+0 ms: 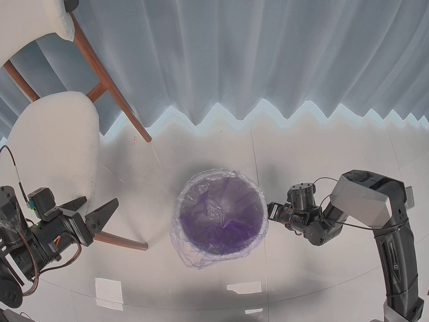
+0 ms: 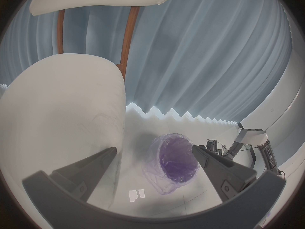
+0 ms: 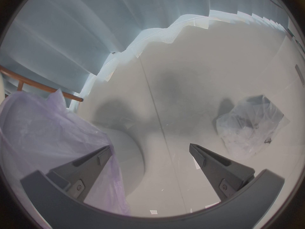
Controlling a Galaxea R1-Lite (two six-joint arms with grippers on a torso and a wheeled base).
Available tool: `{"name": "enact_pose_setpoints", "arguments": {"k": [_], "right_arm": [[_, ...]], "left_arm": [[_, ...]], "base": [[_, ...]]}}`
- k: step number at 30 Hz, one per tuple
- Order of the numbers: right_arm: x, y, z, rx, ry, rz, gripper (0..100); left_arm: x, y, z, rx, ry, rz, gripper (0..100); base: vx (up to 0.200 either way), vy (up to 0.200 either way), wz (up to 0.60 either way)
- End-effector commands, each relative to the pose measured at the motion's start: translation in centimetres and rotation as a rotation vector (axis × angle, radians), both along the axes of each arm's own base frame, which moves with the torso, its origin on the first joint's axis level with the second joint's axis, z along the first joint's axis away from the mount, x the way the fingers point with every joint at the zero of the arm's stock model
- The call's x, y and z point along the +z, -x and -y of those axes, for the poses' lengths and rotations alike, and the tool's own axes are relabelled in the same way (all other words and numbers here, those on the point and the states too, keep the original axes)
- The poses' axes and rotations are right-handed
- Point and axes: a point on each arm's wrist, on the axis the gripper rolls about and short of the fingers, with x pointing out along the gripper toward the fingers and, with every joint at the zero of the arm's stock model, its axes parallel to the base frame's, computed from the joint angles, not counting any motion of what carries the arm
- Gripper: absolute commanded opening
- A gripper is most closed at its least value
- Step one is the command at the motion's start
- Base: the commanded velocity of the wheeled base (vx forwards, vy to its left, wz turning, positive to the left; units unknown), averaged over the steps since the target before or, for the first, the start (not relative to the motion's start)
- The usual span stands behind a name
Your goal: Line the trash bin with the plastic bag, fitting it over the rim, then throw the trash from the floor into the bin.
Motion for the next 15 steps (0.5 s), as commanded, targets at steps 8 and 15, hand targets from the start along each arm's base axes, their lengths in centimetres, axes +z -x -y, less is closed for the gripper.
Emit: {"name": "enact_pose_setpoints", "arguments": {"k": [8,15], "right_arm": [[5.3,3.6,2.2,-0.04,-0.022,-0.011,100],[9.8,11.8,3.6,0.021,-0.027,-0.066,100]], "left_arm": [[1.2,-0.7,1.5,-0.078,0.007,0.042,100],[0.9,-2.7,4.0,-0.168,-0.062,0.033,100]], "base": [[0.0,0.0,0.0],[0.0,0.0,0.0]]}}
